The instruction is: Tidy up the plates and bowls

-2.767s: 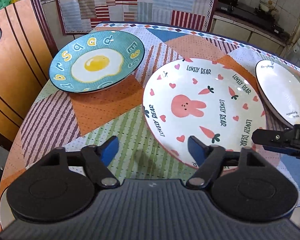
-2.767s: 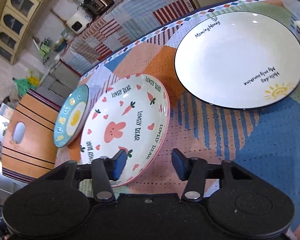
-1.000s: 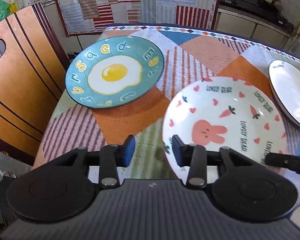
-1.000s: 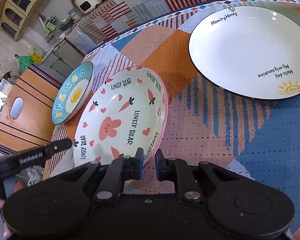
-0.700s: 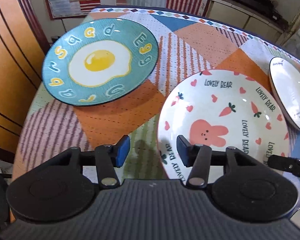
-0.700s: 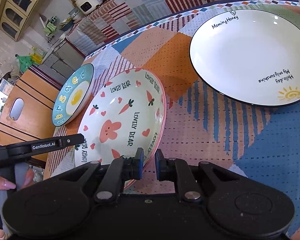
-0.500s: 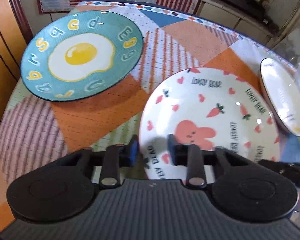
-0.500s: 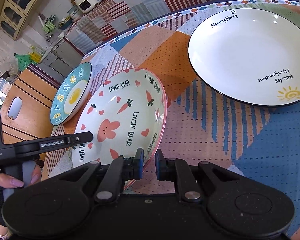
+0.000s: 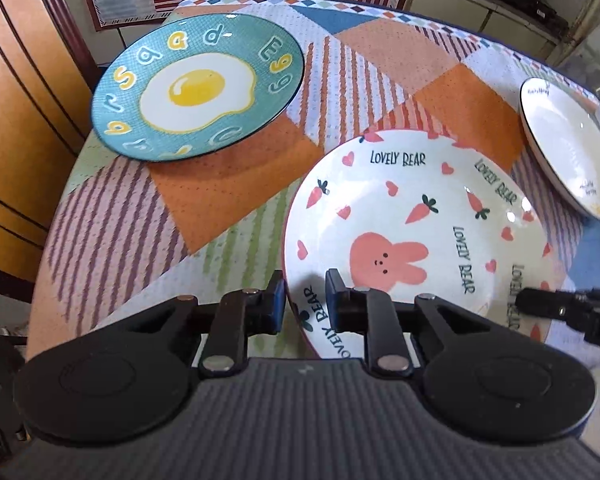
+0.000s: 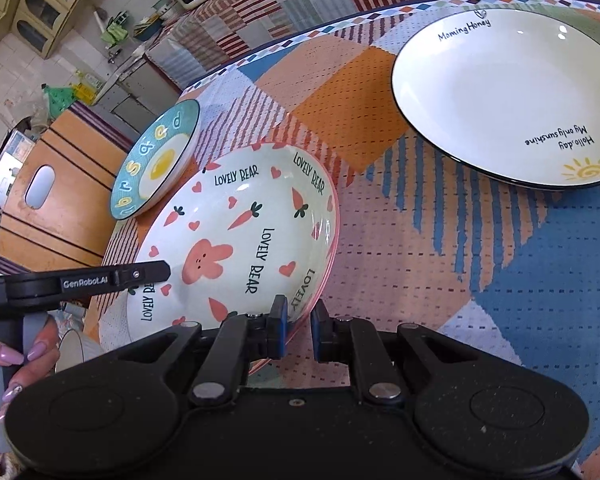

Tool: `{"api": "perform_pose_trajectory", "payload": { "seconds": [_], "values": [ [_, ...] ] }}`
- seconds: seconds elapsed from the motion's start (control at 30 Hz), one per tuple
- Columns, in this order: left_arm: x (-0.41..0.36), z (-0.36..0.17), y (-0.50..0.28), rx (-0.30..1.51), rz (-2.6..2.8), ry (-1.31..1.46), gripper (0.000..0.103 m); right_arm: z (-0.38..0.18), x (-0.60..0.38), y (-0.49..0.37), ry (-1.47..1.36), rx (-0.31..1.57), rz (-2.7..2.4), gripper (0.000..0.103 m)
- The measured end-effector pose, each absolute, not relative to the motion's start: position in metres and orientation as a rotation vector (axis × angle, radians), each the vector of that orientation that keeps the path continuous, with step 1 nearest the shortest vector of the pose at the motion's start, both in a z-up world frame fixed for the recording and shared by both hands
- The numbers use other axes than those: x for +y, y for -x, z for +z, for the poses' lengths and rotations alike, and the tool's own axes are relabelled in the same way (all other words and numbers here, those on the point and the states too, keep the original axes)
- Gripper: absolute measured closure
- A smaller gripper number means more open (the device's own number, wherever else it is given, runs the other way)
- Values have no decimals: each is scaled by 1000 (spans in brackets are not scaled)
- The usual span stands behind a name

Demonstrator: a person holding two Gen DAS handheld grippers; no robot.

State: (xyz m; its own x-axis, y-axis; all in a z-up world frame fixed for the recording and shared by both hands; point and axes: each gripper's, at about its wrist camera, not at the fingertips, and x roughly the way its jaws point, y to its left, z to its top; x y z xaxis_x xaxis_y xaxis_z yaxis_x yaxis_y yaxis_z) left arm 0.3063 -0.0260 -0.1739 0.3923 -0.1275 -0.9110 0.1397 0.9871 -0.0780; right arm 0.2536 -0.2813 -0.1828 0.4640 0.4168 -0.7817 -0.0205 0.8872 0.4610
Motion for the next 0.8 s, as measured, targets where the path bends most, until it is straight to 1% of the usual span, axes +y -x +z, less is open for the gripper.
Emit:
{"api": "perform_pose_trajectory", "payload": {
  "seconds": [0.33,0.43,0.57,0.7,0.8],
  "values": [
    [-13,-175,-282,1216,-170,-58,84,-180,-261,-241,-319,1072,341,87],
    [-15,-175,-279,1214,-169,-89,85,-179,-252,-240,-248,1098,342,85],
    [-13,-166,-275,1199,-180,-90,84,-177,-235,-239,-119,1115,315,75],
    [-9,-147,-269,1174,-205,-95,84,-167,-222,-235,7,1102,279,71],
    [-6,-128,-263,1142,-220,-107,83,-153,-216,-226,88,1048,264,61]
  ]
}}
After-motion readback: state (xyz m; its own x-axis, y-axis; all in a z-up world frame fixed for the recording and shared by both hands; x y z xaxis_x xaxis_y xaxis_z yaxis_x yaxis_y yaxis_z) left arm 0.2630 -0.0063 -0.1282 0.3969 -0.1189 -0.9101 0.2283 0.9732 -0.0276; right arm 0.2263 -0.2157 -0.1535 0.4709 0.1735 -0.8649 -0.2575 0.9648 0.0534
